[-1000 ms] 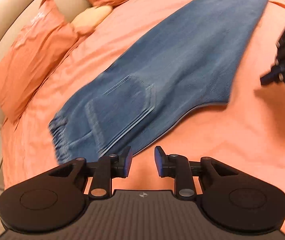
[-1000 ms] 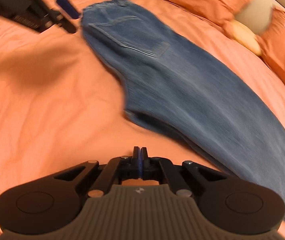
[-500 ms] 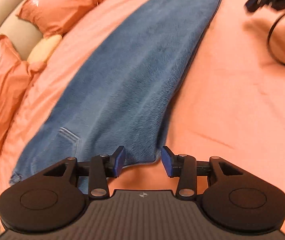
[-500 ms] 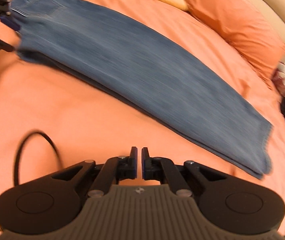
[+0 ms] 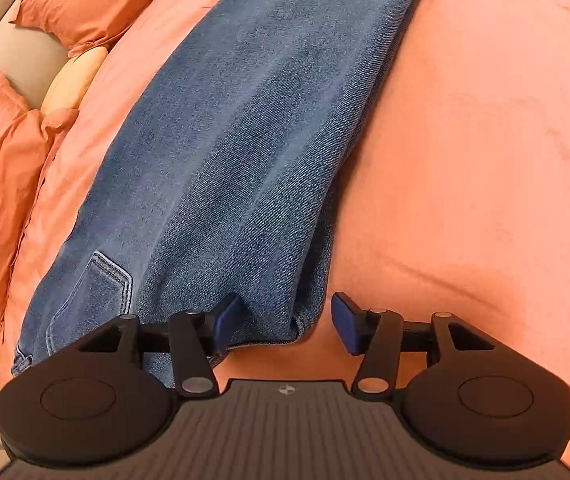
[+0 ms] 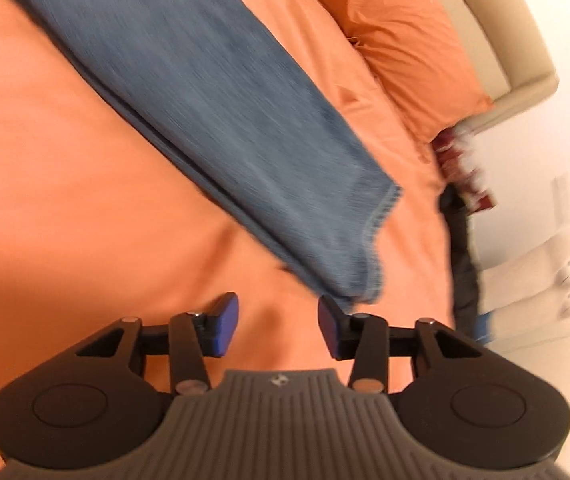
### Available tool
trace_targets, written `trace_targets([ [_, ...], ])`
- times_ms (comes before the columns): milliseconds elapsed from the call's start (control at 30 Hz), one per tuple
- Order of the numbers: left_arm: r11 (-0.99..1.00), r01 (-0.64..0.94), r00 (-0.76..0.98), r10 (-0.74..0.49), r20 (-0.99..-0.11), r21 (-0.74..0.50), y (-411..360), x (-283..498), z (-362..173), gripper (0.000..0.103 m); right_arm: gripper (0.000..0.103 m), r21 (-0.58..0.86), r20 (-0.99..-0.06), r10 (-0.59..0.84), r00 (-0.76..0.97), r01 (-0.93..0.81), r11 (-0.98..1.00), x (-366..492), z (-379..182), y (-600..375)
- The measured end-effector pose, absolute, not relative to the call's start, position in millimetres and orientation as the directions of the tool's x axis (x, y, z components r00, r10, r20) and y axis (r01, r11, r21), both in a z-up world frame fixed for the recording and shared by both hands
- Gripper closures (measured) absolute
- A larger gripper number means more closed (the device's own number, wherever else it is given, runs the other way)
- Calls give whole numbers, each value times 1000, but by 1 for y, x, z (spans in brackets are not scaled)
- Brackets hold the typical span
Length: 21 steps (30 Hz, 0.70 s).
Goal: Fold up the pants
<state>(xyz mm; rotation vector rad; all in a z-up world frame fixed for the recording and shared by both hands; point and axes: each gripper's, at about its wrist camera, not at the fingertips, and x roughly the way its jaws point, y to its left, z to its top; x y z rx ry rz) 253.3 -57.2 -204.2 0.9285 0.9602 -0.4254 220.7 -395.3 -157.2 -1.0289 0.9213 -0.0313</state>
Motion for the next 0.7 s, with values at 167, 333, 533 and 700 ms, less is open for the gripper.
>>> trace_targets([
  [167,604,653,526,73,-848,457,-58,261,-206,36,63,-821,-563,-437,702,-414,393,235,-185,-412],
  [333,609,659,516,62,-855,441,-55,270,-207,30,69,-847,-530,-438,726,-434,307,253,-204,-416],
  [533,658,624,527,44,-848,422,-50,272,-204,48,77,-850,-527,-462,713,-459,259,265,-210,-418],
  [700,669,610,548,31,-836,425,-48,268,-190,71,89,-846,-532,-489,691,-456,276,271,-202,-420],
])
